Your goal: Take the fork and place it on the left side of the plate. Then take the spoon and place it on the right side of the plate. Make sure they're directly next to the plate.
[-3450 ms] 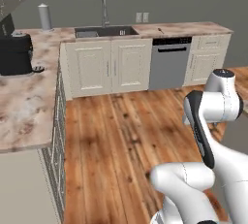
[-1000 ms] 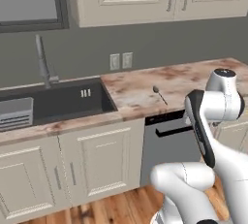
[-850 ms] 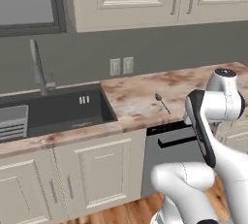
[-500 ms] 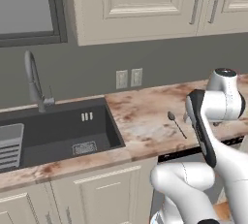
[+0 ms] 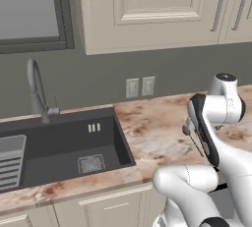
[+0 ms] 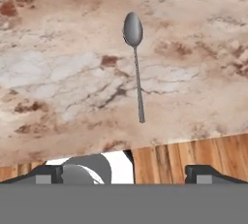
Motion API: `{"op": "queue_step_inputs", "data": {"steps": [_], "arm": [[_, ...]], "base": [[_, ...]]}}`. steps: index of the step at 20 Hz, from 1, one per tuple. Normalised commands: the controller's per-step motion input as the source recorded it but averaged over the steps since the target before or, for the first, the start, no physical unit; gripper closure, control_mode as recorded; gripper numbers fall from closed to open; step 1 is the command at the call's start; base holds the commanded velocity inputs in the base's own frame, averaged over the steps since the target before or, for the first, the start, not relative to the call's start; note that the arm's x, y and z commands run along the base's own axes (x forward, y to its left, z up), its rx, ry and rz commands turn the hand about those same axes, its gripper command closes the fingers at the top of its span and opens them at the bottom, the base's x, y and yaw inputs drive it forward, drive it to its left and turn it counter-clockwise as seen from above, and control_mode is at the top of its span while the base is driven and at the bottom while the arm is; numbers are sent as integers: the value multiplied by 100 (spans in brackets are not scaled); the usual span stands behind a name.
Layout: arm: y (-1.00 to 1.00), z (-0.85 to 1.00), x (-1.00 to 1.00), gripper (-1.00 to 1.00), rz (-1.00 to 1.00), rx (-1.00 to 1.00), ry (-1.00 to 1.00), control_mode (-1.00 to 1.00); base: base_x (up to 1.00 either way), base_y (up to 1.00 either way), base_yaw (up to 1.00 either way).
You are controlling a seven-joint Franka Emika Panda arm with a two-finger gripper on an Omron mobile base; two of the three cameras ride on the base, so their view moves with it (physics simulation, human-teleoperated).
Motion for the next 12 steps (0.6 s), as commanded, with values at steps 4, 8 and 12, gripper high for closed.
{"op": "queue_step_inputs", "data": {"steps": [4,8,12], "arm": [[-36,-68,5,-100,12,1,0,-100],[-29,-42,17,-100,7,1,0,-100],[-2,-24,42,-100,1,0,0,-100]], "base": [[0,0,0],[0,0,0],[0,0,0]]}}
